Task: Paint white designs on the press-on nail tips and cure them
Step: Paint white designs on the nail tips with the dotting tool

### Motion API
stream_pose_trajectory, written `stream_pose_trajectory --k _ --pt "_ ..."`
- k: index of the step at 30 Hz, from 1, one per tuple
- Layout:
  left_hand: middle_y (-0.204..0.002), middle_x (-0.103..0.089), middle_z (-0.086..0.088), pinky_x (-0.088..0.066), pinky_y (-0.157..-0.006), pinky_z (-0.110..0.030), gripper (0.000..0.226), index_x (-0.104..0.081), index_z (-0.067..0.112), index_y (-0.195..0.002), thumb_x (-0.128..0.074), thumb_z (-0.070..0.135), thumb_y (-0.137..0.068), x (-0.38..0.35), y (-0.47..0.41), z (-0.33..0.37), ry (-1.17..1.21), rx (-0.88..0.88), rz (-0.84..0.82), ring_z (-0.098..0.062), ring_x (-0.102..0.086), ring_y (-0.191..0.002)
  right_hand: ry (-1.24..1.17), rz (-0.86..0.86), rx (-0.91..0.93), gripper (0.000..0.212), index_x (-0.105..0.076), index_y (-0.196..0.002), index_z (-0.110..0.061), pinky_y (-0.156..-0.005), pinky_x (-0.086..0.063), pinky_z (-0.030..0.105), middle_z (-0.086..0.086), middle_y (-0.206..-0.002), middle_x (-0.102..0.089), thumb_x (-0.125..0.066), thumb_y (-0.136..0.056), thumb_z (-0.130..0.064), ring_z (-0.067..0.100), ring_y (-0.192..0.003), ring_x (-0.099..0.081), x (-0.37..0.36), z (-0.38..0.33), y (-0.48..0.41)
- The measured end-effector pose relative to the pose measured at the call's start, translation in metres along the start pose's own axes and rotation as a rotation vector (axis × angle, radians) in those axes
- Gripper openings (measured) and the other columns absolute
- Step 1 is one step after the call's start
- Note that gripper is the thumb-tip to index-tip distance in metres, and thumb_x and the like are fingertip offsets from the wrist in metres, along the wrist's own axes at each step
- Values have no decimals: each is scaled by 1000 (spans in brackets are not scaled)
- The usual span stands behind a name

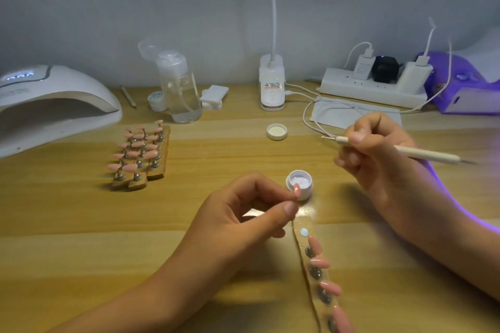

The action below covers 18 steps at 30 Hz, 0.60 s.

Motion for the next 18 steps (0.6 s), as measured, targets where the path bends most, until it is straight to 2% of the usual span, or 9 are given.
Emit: stream_pose_trajectory --k 3,6,10,15,18 --pt "-86 -73 10 -46 -64 -11 3 -72 24 -81 -74 22 -79 -2 -1 -5 -80 36 -38 0 -61 -70 -104 -22 -119 13 -53 -67 -24 -61 -50 22 -4 -56 -45 -63 -73 -19 8 -54 -46 -6 12 6" --pt "-87 -72 12 -46 -67 -12 5 -72 25 -85 -73 25 -80 -2 -3 -6 -109 42 -64 -1 -61 -74 -133 -90 -139 4 -60 -72 -25 -67 -55 29 -4 -61 -52 -63 -71 -23 8 -59 -54 -14 13 10" --pt "-84 -68 10 -46 -67 -14 14 -71 27 -89 -72 33 -77 -2 -3 -7 -86 32 -72 -4 -59 -73 -136 -173 -123 6 -62 -76 -21 -77 -56 36 -2 -69 -54 -67 -74 -19 8 -66 -57 -26 10 18" --pt "-87 -71 7 -47 -66 -15 12 -70 28 -84 -73 34 -74 -1 -3 -8 -91 29 -60 -3 -61 -73 -140 -180 -160 12 -58 -67 -21 -75 -57 32 -4 -62 -50 -69 -70 -17 7 -54 -55 -33 9 23" --pt "-87 -72 4 -49 -68 -16 12 -70 29 -83 -74 36 -74 -1 -2 -8 -115 27 -61 -5 -62 -77 -126 -186 -182 18 -54 -64 -19 -71 -56 31 -3 -57 -48 -69 -71 -16 6 -49 -47 -36 10 24"
Point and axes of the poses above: each hand's wrist, its own y-axis away from the middle knuckle, its own x-axis out of the back of the hand, z = x × y, the point moved 6 cm from there along -y, towards the middle knuckle
